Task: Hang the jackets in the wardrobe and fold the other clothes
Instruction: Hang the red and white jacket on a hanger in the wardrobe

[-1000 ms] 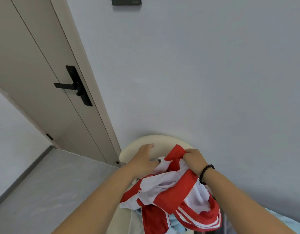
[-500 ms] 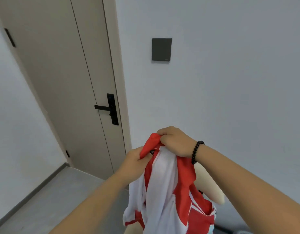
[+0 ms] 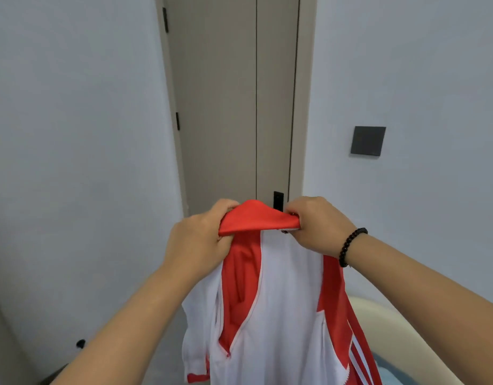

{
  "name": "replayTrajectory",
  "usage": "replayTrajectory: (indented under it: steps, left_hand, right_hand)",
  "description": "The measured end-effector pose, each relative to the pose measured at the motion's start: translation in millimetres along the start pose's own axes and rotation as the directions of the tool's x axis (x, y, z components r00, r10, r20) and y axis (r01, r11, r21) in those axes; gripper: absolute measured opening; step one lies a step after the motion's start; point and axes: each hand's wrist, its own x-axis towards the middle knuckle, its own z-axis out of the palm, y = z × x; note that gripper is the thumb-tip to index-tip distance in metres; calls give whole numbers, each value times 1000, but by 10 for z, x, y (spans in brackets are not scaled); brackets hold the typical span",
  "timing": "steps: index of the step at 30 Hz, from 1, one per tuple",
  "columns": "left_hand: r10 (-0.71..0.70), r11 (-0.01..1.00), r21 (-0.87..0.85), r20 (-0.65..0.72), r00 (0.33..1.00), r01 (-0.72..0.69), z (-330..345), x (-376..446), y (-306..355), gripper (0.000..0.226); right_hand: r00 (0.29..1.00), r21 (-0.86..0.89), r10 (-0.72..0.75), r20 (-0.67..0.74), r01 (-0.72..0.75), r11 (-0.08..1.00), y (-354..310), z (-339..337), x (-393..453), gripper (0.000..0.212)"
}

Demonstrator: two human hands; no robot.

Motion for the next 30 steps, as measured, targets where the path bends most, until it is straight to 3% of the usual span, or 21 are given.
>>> replayTrajectory:
  steps: [3,7,10,12,16,21,24,26,30]
  left_hand:
    - [25,990,139,-87,996,-13,-429,-130,-215,39]
    - [-159,971,155,-152,975,183,-919,-424,-677,26]
    - [-351,932,65,-86,933,356,-1204,-714,-1090,24]
    - [-473,880,55,10,881,472,-1318,-961,-1322,15]
    - [-630,777,70,61,775,626,-1566,-1557,-1639,21]
    - [-661,670,368,-100,744,645,-2037,-2036,-1841,14]
    - [-693,571,444,-191,695,691,-2260,-2267,-1898,13]
    - [-744,477,411,-282,606,777,-2394,-2469,-1934,21]
    - [-825,309,88,-471,313,947,-2691,-2816,-1925,45]
  right_hand:
    - [994,-19,42,-102,-44,999,-180,92,99,21]
    - [979,49,91,-180,-84,995,-298,258,172,22]
    - [974,279,201,-107,-165,946,-495,392,274,23]
    - [979,337,203,-18,-185,923,-715,524,368,20]
    - [988,235,132,79,-147,961,-1245,842,523,17]
    - [995,128,40,94,-52,990,-1797,1040,667,12]
    - [991,92,-23,135,11,996,-2123,1177,773,16]
    - [969,170,-4,247,-39,985,-2388,1265,849,28]
    - [918,496,1,396,-215,841,-3061,1512,898,26]
